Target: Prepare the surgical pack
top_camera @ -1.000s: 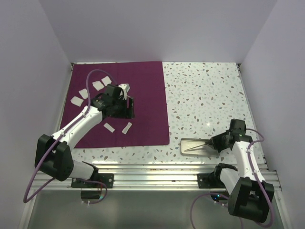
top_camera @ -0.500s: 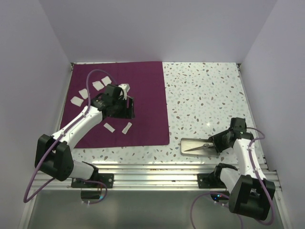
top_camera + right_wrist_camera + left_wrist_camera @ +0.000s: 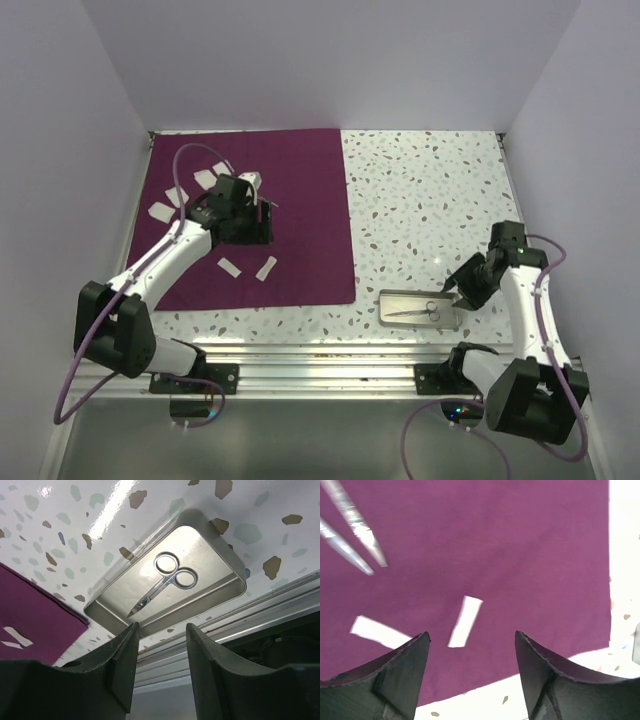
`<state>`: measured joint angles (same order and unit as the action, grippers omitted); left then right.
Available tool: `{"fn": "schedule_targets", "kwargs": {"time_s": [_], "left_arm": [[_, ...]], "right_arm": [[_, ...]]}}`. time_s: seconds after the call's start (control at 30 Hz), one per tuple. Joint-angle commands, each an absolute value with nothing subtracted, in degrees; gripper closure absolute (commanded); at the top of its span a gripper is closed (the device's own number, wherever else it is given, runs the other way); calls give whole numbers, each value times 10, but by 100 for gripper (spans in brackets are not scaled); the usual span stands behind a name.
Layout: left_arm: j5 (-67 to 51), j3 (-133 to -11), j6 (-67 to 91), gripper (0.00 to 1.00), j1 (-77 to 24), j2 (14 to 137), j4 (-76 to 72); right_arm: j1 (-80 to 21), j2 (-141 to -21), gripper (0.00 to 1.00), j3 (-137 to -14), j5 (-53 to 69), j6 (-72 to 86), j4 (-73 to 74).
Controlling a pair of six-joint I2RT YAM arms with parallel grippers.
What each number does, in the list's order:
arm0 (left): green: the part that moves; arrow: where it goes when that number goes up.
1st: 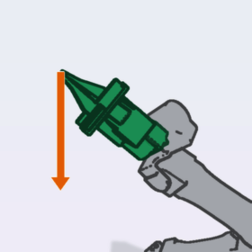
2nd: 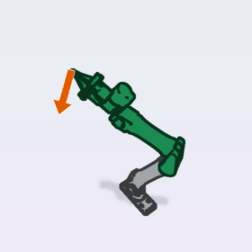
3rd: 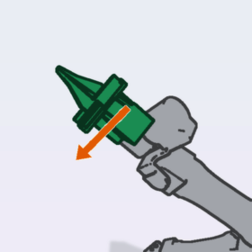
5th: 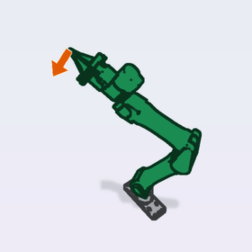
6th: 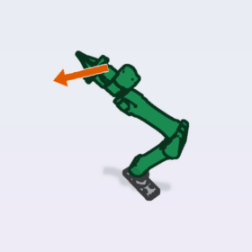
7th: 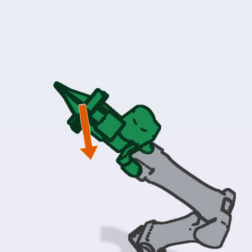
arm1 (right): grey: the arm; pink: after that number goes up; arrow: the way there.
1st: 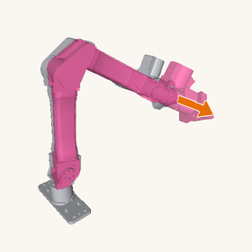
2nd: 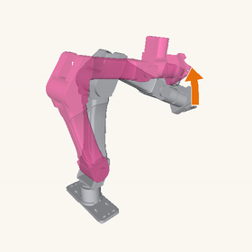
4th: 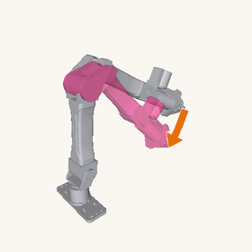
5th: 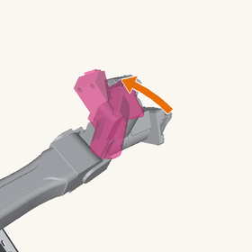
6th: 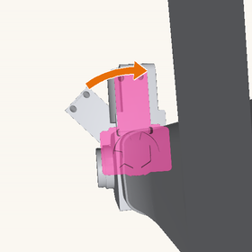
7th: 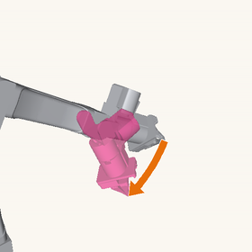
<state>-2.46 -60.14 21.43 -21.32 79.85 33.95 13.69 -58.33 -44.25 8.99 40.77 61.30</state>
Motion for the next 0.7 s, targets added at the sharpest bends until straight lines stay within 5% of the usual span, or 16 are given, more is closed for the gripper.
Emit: {"fn": "schedule_targets", "kwargs": {"time_s": [0.0, 0.37, 0.5, 0.67], "left_arm": [[21, -636, 237, 29, -165, 813, 346], [93, -807, 275, 44, -36, 994, 388], [101, -884, 276, 59, -18, 1082, 414], [106, -927, 288, 59, -18, 1160, 432]], "right_arm": [[95, -618, 54, -502, 103, 315, 633], [-58, -743, 53, -603, 102, 253, 584], [-62, -755, 52, -612, 121, 233, 576], [-62, -755, 52, -607, 126, 219, 569]]}}
